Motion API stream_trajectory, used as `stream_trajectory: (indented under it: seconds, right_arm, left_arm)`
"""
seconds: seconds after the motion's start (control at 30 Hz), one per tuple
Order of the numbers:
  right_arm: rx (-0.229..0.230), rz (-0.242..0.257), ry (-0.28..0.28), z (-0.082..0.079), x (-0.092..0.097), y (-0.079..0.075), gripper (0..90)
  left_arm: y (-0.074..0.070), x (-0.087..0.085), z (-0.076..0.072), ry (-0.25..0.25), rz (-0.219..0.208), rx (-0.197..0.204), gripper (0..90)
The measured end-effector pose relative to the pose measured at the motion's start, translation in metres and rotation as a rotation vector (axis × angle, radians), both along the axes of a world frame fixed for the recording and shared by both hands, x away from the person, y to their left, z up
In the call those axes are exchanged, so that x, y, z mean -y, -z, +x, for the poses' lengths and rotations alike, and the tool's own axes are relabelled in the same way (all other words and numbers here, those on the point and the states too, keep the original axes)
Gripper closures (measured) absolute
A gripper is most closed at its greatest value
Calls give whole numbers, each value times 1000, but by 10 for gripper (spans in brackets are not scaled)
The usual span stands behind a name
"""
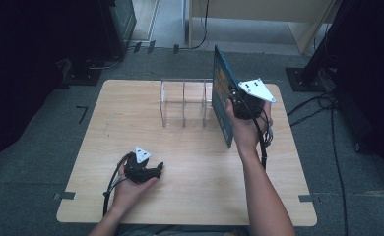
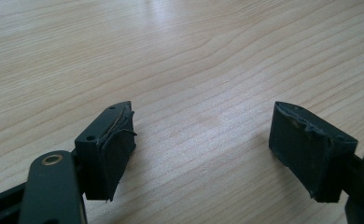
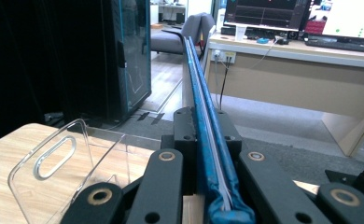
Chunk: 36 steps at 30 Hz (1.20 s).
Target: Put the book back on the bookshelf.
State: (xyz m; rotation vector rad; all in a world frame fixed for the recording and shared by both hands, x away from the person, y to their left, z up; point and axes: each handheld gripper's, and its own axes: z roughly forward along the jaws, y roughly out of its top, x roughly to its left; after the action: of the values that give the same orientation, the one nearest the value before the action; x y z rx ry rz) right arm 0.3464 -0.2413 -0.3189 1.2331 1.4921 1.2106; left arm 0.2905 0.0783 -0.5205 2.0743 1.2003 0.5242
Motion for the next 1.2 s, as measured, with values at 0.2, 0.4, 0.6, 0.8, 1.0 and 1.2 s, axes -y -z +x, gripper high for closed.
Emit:
stream_trajectory:
  seconds: [0.2,0.4,0.6,0.8,1.0,1.2]
  right_arm:
    - [14,-8,25,-1,-6,3,838]
    - [18,-31,29,-2,-15,4,837]
    - [5,-43,37,-4,-23,3,832]
    - [6,-50,40,-4,-30,4,827]
    - [-1,-13,17,-4,-34,5,803]
    - [-7,4,-18,-6,-40,7,769]
  left_arm:
    - [0,0,0,2,2,0,225]
    - [0,0,0,1,1,1,225]
    - [0,0,0,2,2,1,225]
    - [0,0,0,1,2,1,225]
    - [0,0,0,2,2,1,226]
    - [0,0,0,2,2,0,226]
